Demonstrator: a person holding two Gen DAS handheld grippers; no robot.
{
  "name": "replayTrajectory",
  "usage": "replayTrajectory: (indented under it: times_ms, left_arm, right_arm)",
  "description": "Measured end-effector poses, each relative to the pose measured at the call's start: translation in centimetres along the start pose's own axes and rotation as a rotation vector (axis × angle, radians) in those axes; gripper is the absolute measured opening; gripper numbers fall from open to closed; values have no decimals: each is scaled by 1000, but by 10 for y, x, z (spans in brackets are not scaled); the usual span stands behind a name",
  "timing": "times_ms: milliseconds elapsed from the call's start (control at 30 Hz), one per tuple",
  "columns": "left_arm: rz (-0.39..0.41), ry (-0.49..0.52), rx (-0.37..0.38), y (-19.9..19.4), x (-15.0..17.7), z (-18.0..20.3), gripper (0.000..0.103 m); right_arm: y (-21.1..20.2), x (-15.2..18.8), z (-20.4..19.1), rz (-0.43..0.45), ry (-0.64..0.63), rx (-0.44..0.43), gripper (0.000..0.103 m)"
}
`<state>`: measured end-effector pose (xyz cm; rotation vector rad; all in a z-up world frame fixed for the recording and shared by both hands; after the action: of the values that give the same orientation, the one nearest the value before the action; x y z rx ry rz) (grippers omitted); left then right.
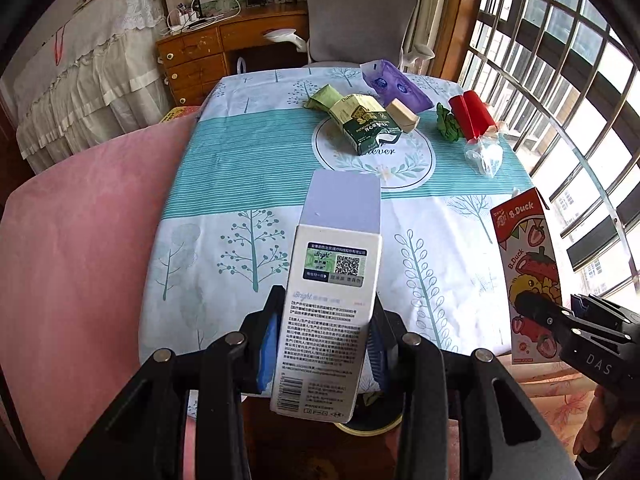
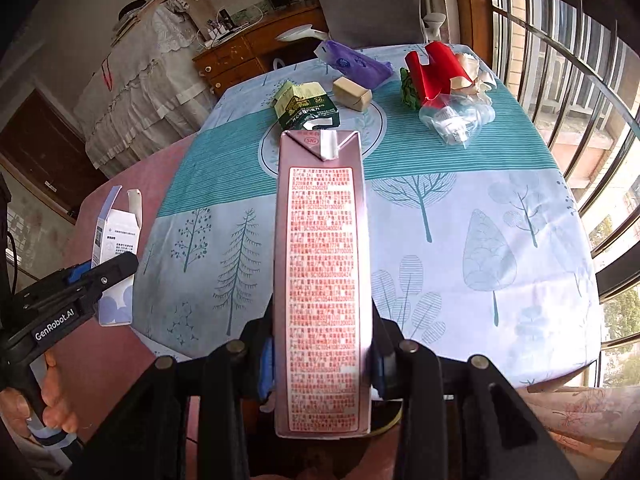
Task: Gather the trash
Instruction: 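Carry the white box and pink carton over the bin and release both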
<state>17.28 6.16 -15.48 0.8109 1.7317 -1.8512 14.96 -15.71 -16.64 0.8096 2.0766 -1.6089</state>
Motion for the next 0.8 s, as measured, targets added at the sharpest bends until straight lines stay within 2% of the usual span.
replayTrajectory:
  times_ms: [200,400,600,800]
  left_arm:
    - [-19,69,89,-32,50,3,36]
    - [-94,87,143,-46,108,11,36]
    - [-202,75,156,-39,169,21,36]
    - [-291,82,123,-14,232,28,36]
  right_arm:
    - [-35,64,-15,-6,68,64,37]
    - [-52,127,-19,-101,58,124,37]
    - [-53,174,-18,-171,33,148,37]
    - [-18,235,-5,-264,79,129,37]
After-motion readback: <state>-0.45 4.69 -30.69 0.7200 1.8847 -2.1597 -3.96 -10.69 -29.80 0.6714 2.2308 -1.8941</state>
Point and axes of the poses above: each gripper's, at about its wrist camera, not at the fingertips, and y roughly the way its jaws point, z to its right, x to its underside, the point moved 9 cm from there along y, roughly the way its jaws point, and after that the axes turned 15 degrees about z, right-handed, at the moved point
